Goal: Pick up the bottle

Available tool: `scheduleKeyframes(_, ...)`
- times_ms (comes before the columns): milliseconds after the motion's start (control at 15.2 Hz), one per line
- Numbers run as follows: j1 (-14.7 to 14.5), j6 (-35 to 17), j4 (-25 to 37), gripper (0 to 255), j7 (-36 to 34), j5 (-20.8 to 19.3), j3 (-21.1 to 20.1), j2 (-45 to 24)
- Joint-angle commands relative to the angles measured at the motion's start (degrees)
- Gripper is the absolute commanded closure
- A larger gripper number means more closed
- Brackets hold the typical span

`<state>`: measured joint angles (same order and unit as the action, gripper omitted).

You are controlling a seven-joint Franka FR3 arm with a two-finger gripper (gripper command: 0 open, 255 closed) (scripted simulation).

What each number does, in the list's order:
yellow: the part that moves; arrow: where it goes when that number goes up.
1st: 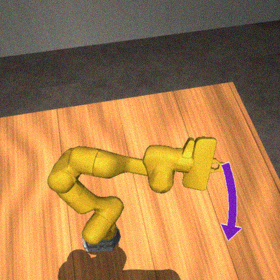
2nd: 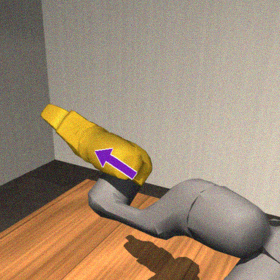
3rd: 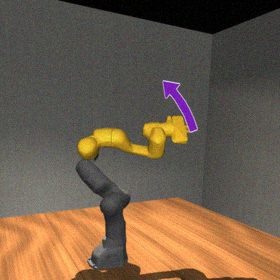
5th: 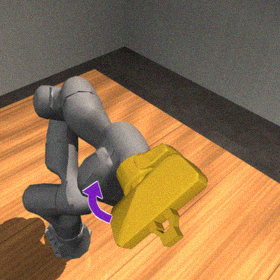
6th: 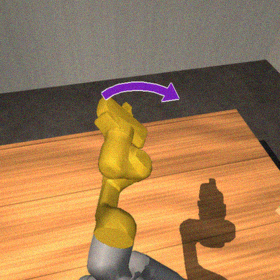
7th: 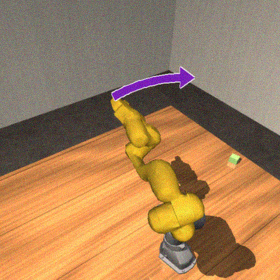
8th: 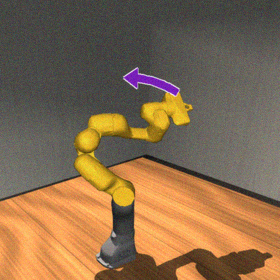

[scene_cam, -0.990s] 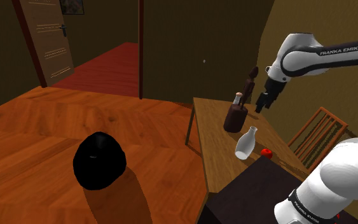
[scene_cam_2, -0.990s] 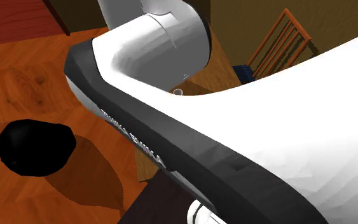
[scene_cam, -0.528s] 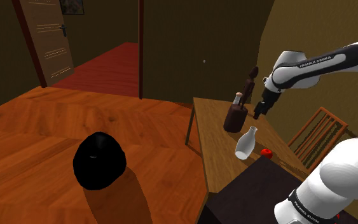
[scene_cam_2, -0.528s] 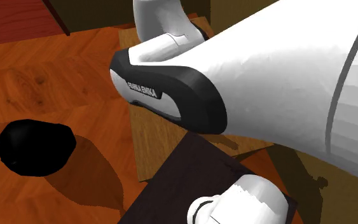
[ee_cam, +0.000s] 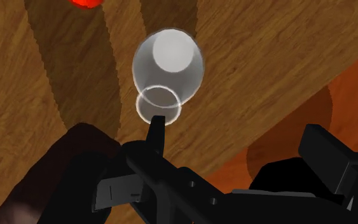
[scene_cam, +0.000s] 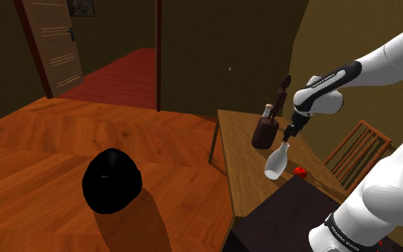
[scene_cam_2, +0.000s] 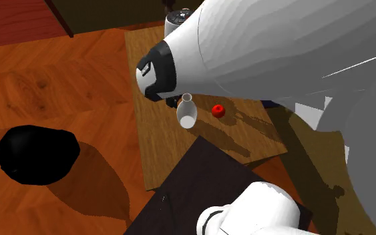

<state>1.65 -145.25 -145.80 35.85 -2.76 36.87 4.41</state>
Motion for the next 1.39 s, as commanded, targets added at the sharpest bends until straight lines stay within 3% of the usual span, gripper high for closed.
scheduleKeyframes(0, -0.4, -2.7, 2.4, 0, 7.1, 7.1, 1.6, -6.2)
scheduleKeyframes(264, 3.6, -5.6, 7.7, 0, 19.7, 21.1, -1.4, -17.3)
scheduleKeyframes(858, 7.6, -10.0, 8.5, 0, 25.4, 29.0, -6.7, -23.4)
scheduleKeyframes(924, 7.6, -10.1, 8.3, 255, 25.5, 29.0, -6.8, -23.4)
scheduleKeyframes(1320, 7.6, -10.2, 8.2, 255, 25.6, 29.1, -6.8, -23.4)
